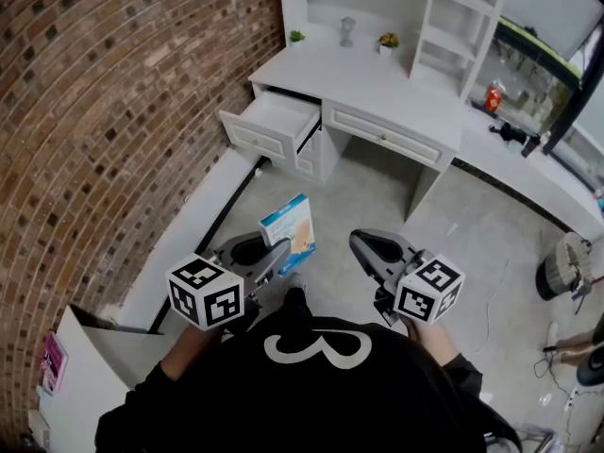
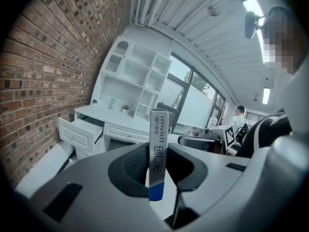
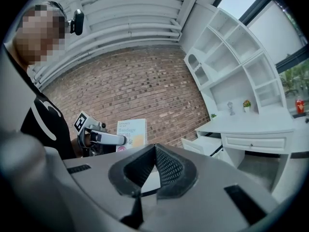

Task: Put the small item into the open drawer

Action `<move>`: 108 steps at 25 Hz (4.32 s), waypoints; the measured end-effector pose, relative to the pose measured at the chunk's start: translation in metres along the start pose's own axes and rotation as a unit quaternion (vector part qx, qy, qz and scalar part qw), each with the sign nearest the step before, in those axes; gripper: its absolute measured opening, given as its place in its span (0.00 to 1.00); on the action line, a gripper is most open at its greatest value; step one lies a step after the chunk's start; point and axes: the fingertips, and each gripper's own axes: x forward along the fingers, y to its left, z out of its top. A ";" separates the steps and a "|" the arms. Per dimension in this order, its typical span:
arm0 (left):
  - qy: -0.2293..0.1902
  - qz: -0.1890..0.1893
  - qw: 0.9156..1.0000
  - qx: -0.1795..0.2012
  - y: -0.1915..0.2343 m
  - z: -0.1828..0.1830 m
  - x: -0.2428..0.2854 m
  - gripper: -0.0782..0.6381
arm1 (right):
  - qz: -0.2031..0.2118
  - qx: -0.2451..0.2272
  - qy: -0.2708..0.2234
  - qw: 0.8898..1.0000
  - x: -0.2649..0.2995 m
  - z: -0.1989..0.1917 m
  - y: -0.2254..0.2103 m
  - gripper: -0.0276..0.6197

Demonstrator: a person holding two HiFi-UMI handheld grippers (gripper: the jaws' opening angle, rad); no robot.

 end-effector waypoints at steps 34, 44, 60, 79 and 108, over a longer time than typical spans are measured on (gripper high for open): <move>0.053 -0.009 0.995 -0.085 0.294 0.092 0.212 0.22 | -0.056 0.092 0.060 0.992 0.231 0.044 -0.273 0.06; 0.056 0.004 0.996 -0.075 0.385 0.130 0.271 0.22 | -0.051 0.074 0.069 0.994 0.311 0.073 -0.343 0.06; 0.078 0.065 0.993 -0.054 0.442 0.134 0.308 0.22 | -0.038 0.074 0.065 0.994 0.335 0.082 -0.389 0.06; 0.184 0.156 0.969 -0.052 0.545 0.095 0.396 0.22 | -0.009 0.096 0.110 0.989 0.395 0.116 -0.505 0.06; 0.383 0.185 0.904 -0.044 0.659 -0.044 0.478 0.22 | -0.042 0.117 0.143 0.982 0.427 0.099 -0.569 0.06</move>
